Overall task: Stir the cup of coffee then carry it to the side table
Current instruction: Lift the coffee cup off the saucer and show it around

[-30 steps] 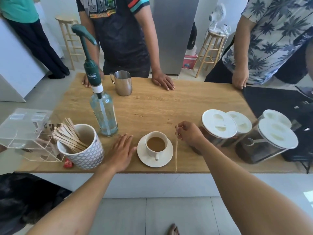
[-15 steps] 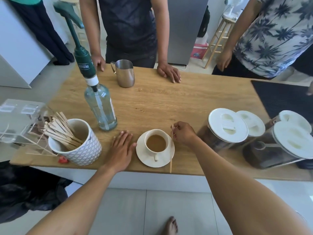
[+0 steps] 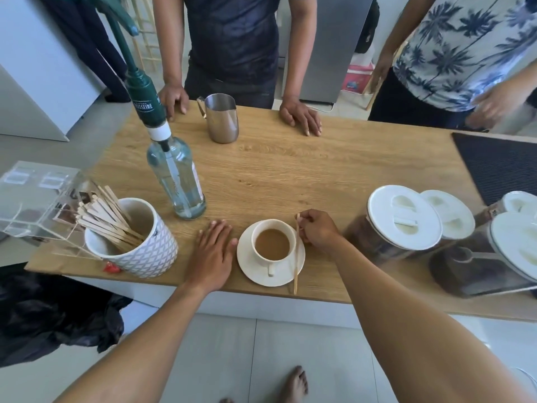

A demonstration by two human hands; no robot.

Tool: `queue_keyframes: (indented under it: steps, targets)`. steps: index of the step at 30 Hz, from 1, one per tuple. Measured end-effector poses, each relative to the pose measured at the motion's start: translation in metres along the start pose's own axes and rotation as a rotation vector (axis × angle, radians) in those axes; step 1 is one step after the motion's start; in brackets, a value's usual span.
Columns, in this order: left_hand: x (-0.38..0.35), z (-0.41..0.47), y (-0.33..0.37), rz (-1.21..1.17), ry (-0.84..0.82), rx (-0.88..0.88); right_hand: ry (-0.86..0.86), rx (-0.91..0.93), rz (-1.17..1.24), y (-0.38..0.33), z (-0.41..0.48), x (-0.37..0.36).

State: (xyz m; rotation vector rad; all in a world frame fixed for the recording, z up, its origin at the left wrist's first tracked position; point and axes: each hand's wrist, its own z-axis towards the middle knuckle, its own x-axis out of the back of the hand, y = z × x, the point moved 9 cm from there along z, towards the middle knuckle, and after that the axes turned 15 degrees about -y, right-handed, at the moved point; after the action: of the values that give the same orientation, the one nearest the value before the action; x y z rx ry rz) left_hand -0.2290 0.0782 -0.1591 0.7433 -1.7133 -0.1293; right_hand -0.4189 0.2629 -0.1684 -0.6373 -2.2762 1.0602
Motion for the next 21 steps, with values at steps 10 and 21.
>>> queue_keyframes:
  steps: [10,21]
  targets:
    - [-0.006,-0.003,0.002,0.087,0.057,-0.008,0.019,-0.002,0.093,0.001,-0.011,0.003]
    - [-0.006,-0.006,0.003,0.125,0.112,-0.002,0.020,-0.032,0.103,0.011,-0.013,0.002]
